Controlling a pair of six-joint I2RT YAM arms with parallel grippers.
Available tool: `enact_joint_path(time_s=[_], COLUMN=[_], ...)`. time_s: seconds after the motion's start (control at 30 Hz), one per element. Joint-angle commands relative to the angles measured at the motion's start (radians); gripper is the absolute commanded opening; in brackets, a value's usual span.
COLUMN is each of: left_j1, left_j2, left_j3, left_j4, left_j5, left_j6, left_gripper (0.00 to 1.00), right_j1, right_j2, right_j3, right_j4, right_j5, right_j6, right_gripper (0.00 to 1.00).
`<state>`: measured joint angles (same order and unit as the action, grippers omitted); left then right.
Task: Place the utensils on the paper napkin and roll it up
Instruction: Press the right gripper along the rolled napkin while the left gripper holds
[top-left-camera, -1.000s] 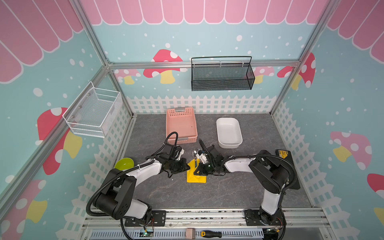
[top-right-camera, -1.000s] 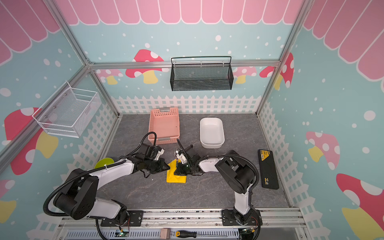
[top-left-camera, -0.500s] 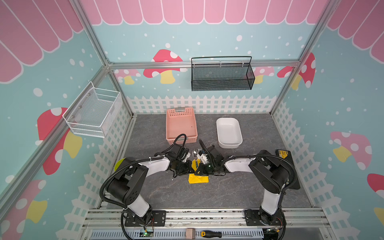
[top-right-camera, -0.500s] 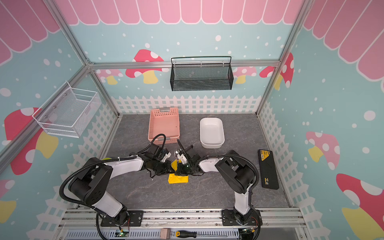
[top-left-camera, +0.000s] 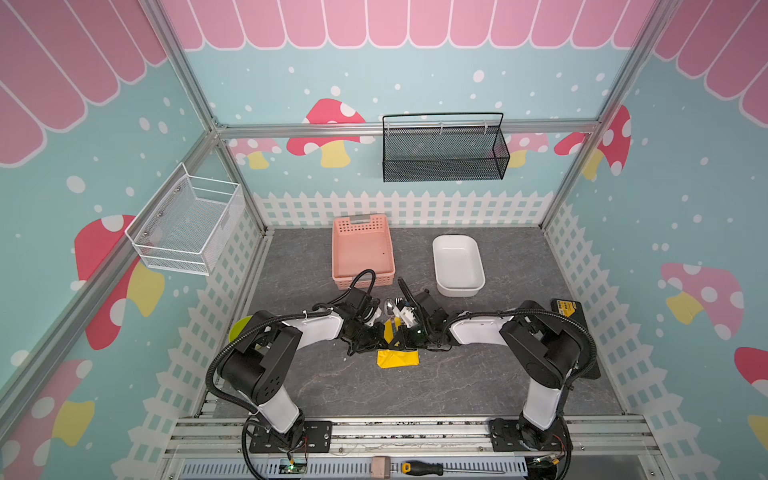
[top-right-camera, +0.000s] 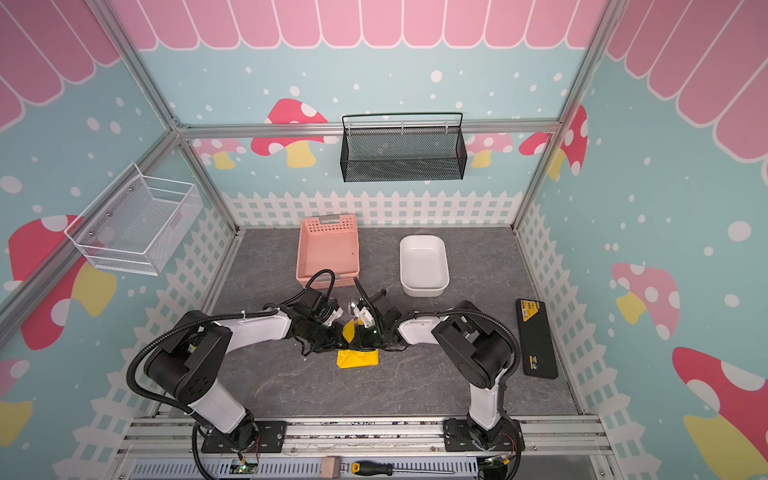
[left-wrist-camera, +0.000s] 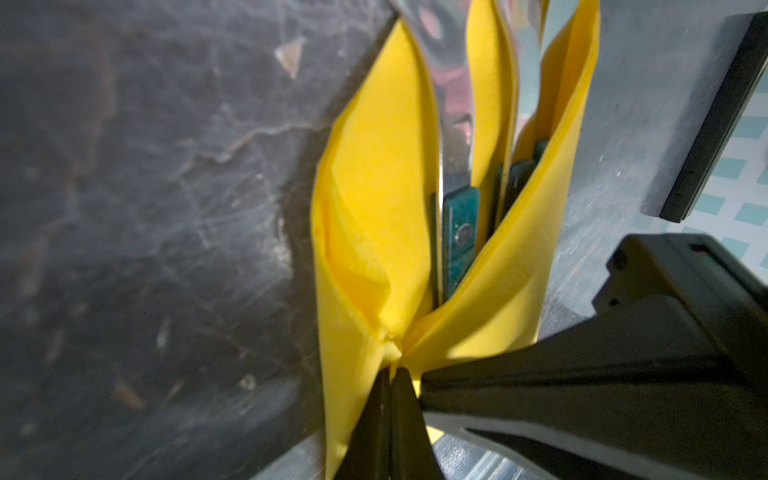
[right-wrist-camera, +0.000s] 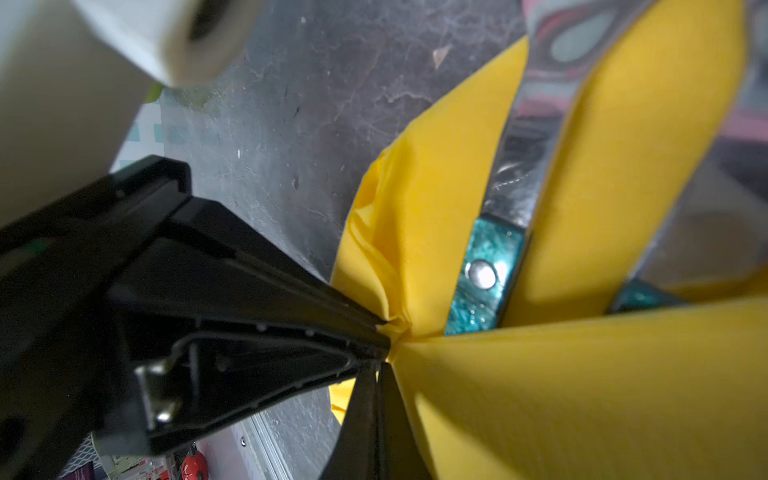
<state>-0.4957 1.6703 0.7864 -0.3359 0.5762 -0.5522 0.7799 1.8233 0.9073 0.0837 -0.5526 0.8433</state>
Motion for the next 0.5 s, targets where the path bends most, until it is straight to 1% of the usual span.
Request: enact_joint_path(time_s=[0.0,0.27,0.47], left_j1=[-0.007,-0.007,-0.007], left_j2=[0.023,0.018,0.017], left_j3=[0.002,0.007,0.012], left_j4=[-0.044,-0.052,-0.059], left_j5=[-0.039,-0.043,-0.047], left_j6=[0.021,0.026,0.028], left_gripper=[0.01,0.01,0.01], right_j1=[0.001,-0.027,-0.03], right_j2=[-0.086,-0.217,-0.268], right_j3=[-0.03,-0.189,-0.256], right_j4=[-0.001,-0.019,-0.018], right_j5=[0.031,0.066,0.069], right_j6=[-0.015,0.009,0.016], right_gripper=[0.0,0.0,0.0])
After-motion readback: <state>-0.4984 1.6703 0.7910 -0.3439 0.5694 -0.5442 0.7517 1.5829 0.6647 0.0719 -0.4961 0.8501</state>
